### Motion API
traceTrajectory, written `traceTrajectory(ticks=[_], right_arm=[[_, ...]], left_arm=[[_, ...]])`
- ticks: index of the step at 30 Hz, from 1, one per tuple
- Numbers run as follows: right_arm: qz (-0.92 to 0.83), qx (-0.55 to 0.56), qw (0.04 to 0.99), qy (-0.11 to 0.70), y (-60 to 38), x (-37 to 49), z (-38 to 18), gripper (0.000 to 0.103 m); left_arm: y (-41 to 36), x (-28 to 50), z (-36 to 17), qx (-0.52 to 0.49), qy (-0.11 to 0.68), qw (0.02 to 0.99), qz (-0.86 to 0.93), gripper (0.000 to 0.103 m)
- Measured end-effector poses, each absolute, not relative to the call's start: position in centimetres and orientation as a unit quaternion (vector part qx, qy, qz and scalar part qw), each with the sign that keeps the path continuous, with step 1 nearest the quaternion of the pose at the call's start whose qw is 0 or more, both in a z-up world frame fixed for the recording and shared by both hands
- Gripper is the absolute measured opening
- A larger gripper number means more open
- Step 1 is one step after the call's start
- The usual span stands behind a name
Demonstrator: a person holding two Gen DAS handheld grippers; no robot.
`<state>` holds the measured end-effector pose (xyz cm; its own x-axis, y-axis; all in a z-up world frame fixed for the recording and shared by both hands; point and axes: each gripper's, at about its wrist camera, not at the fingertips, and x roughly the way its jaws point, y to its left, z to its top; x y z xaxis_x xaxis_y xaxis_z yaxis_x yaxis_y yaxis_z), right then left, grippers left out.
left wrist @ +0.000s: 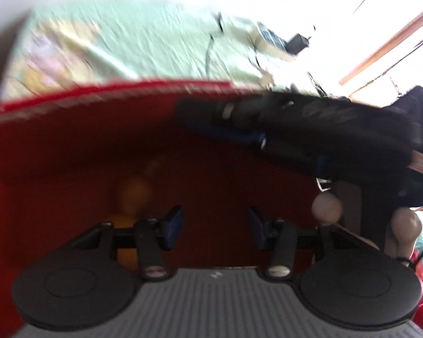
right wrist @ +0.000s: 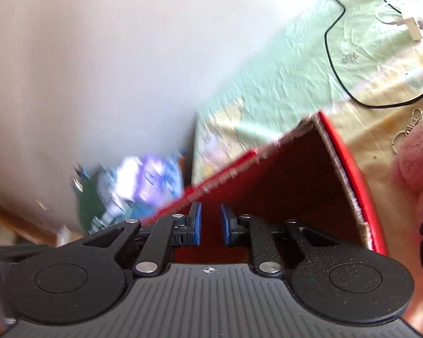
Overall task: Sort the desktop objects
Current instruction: 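Open the right tool and drop the gourd into the red box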
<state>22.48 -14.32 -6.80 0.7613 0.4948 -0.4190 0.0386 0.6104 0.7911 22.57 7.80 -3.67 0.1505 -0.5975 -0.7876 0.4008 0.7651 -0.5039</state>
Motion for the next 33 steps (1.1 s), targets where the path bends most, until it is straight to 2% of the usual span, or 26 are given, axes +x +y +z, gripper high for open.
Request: traceTrajectory(ticks=[3, 6, 9, 12, 19, 27, 33], right_arm=[[0.127, 0.414, 0.847, 0.309, -14.2, 22.2, -6.6, 0.018], [0.126, 0.414, 0.848, 0.308, -13.9, 22.6, -6.5, 0.018], [0.120, 0.406, 0.850, 0.314, -13.6, 23.3, -6.4, 0.018], [0.118, 0.398, 0.851, 0.323, -13.6, 23.4, -6.3, 0.018], [0.114, 0.376, 0.848, 0.355, -12.5, 24.6, -6.4, 0.018], [0.102, 0.359, 0.845, 0.383, -11.3, 25.5, -6.5, 0.021], [0.094, 0.351, 0.843, 0.396, -10.9, 25.6, -6.7, 0.023]], left_arm=[[6.6, 24.1, -5.2, -0.086, 0.598, 0.735, -0.308, 0.055], [5.5, 25.2, -6.4, -0.080, 0.631, 0.718, -0.284, 0.061], [4.4, 25.2, -7.5, -0.056, 0.660, 0.700, -0.268, 0.061], [4.4, 25.0, -7.0, -0.036, 0.653, 0.718, -0.239, 0.063], [7.7, 25.0, -6.8, -0.091, 0.652, 0.734, -0.164, 0.066], [10.3, 24.0, -5.0, -0.039, 0.620, 0.780, -0.077, 0.067], [12.4, 23.5, -4.3, -0.055, 0.616, 0.782, -0.072, 0.067]])
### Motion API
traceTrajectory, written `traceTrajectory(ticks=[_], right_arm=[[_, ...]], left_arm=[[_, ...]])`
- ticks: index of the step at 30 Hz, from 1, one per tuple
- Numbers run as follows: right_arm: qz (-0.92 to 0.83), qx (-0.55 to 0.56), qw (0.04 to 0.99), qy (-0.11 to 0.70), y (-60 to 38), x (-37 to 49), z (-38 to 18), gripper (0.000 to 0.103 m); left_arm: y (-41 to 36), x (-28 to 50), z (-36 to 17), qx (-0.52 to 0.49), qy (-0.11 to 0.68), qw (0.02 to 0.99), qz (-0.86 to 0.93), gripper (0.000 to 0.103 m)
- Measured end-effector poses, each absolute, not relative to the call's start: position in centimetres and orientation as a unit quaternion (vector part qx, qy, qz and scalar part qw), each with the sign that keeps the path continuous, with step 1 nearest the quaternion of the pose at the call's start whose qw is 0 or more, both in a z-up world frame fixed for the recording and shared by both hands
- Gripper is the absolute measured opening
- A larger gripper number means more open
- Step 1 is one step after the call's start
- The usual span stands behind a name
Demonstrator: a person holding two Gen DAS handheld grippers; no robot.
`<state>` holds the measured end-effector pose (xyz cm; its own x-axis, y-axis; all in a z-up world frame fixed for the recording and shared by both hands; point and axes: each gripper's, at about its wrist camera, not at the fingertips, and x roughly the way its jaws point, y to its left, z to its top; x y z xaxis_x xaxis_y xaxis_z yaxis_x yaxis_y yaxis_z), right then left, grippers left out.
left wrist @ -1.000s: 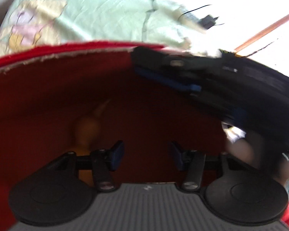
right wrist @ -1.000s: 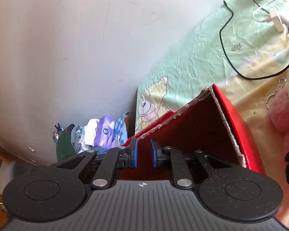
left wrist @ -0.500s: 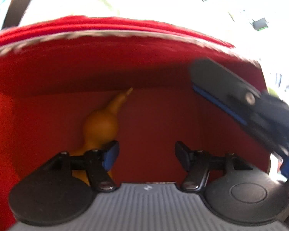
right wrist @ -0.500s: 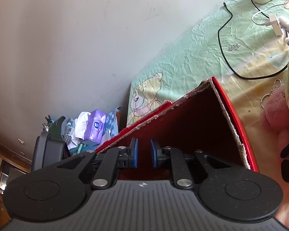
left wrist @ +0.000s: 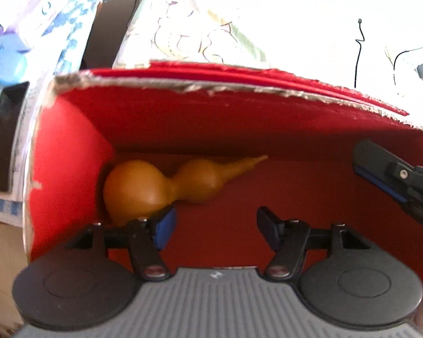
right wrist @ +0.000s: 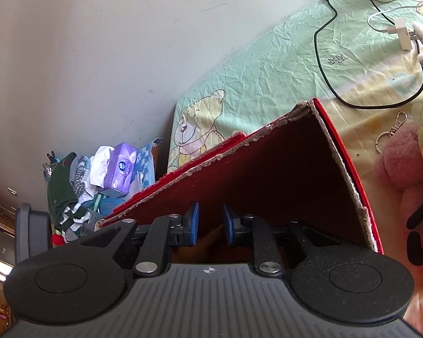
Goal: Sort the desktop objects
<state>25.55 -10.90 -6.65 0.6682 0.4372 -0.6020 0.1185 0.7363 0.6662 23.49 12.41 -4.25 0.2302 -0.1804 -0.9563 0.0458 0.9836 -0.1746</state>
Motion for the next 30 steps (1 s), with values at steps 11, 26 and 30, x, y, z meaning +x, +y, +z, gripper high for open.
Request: traceTrajectory(ticks=[11, 26, 30], right_arm=[[0.084, 0.350, 0.844, 0.398, -10.7, 25.1, -6.5, 0.023], [0.069, 0.337, 0.844, 0.412, -10.3, 25.2, -6.6, 0.027], [0.061, 0.331, 0.845, 0.417, -10.2, 25.3, -6.7, 0.027]], left_arm=[[12.7, 22.6, -3.9, -0.062, 0.602, 0.793, -0.069, 0.068], [11.3, 24.0, -5.3, -0.031, 0.599, 0.798, -0.064, 0.069], [11.0, 24.3, -5.6, -0.021, 0.599, 0.798, -0.062, 0.069]])
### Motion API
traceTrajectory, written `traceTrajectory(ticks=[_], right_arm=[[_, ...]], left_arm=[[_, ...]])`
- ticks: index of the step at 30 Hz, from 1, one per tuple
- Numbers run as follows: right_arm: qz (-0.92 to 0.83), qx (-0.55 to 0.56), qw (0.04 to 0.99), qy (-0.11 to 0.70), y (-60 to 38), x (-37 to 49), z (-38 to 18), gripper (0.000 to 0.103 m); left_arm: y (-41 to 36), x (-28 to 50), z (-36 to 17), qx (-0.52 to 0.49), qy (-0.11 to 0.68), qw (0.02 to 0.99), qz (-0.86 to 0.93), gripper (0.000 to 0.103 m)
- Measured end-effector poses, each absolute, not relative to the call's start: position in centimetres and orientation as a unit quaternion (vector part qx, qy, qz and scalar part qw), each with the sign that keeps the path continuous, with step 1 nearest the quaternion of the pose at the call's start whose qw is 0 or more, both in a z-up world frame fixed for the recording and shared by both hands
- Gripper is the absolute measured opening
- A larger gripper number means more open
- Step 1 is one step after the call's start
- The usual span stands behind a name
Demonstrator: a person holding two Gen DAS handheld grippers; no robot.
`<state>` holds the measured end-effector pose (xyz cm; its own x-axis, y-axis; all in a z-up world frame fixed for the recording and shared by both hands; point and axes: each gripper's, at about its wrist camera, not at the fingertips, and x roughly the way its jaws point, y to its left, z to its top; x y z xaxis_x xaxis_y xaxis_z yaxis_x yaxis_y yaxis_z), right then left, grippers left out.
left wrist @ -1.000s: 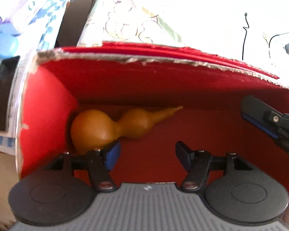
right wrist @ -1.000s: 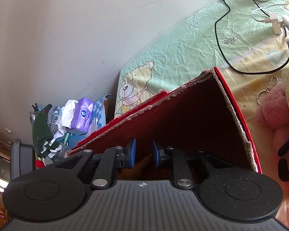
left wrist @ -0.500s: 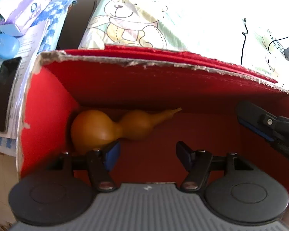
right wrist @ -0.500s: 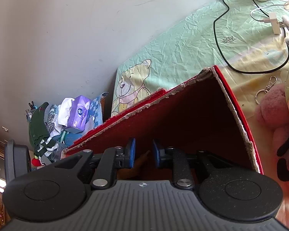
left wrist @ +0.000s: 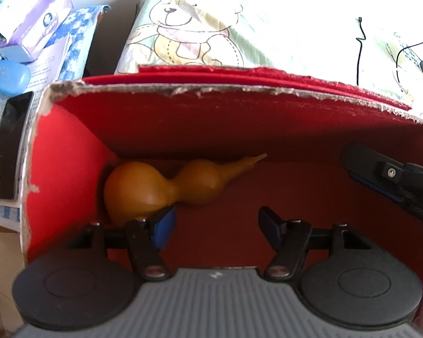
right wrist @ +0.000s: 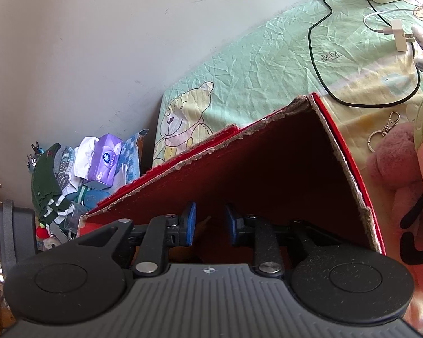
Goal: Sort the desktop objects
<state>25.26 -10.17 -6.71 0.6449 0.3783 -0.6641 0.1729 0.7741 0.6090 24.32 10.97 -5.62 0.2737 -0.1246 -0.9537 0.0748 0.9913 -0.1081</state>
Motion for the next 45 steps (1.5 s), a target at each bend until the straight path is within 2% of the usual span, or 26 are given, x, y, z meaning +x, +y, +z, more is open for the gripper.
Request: traceTrajectory(ticks=[10, 28, 35, 40, 45], right_arm=[[0.048, 0.319, 0.846, 0.424, -9.9, 25.2, -6.8, 0.027], [0.084, 0.361, 0.847, 0.381, -10.9, 24.3, -6.6, 0.027], [0.119, 0.379, 0.846, 0.356, -11.2, 23.7, -6.4, 0.027], [0.131, 0.322, 0.888, 0.301, -10.3, 22.0, -4.3, 0.027], [0.136, 0.228, 0.935, 0.234, -9.6, 17.3, -1.3, 0.027]], left_arm=[[10.3, 24.6, -5.9, -0.003, 0.601, 0.797, -0.057, 0.069], [9.6, 24.6, -6.0, 0.025, 0.596, 0.801, -0.054, 0.069], [9.1, 24.0, -5.5, 0.044, 0.579, 0.813, -0.049, 0.075], [8.4, 24.0, -5.5, 0.071, 0.570, 0.817, -0.050, 0.075], [8.1, 22.0, -3.9, 0.092, 0.508, 0.854, -0.061, 0.080]])
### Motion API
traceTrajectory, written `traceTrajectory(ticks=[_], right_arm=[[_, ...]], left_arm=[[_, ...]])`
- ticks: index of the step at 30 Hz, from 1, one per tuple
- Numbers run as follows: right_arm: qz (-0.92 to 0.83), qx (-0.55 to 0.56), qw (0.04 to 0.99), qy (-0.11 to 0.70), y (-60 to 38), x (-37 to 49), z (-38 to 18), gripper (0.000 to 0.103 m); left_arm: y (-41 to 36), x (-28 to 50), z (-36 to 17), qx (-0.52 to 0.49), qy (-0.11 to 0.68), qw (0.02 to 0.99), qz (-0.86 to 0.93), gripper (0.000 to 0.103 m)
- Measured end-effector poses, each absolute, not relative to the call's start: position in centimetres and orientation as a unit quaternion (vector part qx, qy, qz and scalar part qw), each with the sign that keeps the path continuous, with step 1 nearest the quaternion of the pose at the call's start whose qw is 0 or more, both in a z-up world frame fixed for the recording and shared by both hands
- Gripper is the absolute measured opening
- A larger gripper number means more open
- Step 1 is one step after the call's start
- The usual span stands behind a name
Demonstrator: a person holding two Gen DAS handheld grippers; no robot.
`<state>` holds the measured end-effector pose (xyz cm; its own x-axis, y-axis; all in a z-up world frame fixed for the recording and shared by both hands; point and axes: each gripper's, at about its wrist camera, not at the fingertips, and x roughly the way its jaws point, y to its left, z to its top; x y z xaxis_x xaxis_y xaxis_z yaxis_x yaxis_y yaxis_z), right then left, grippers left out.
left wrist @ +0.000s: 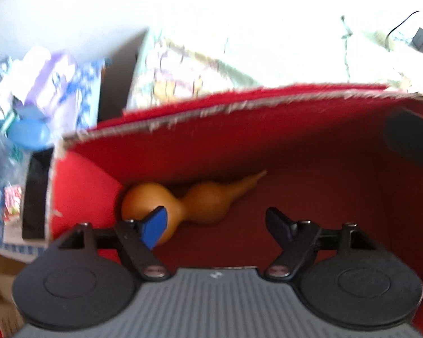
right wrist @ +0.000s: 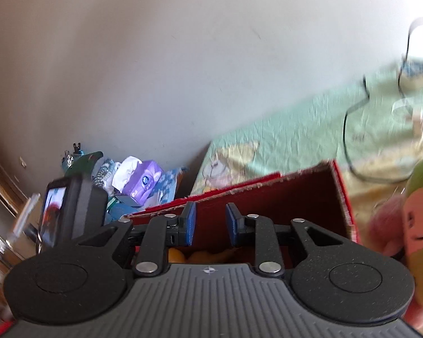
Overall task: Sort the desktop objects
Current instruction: 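Move the right tool toward the beige leather loop beside the tape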
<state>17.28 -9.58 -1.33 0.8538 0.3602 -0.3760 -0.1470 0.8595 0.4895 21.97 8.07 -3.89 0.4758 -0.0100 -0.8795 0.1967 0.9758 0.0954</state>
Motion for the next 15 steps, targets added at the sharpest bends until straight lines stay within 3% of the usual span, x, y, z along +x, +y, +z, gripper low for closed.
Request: traceTrajectory(ticks=[3, 5, 6, 15], right_arm=[[0.134, 0.214, 0.948, 0.193, -11.1, 13.6, -0.3, 0.033], [0.124, 0.205, 0.955, 0.177, -12.6, 11.4, -0.3, 0.063], [0.115, 0.200, 0.958, 0.169, -13.3, 10.5, -0.3, 0.069], [0.083, 0.217, 0.947, 0.224, -19.0, 6.2, -2.5, 0.072]], left_arm=[[7.9, 19.8, -2.3, 0.107, 0.437, 0.891, -0.069, 0.083], [7.9, 18.5, -1.3, 0.112, 0.392, 0.910, -0.069, 0.088], [8.0, 17.9, -1.0, 0.113, 0.377, 0.917, -0.064, 0.088], [8.6, 7.4, 1.4, 0.062, 0.319, 0.943, -0.067, 0.085]])
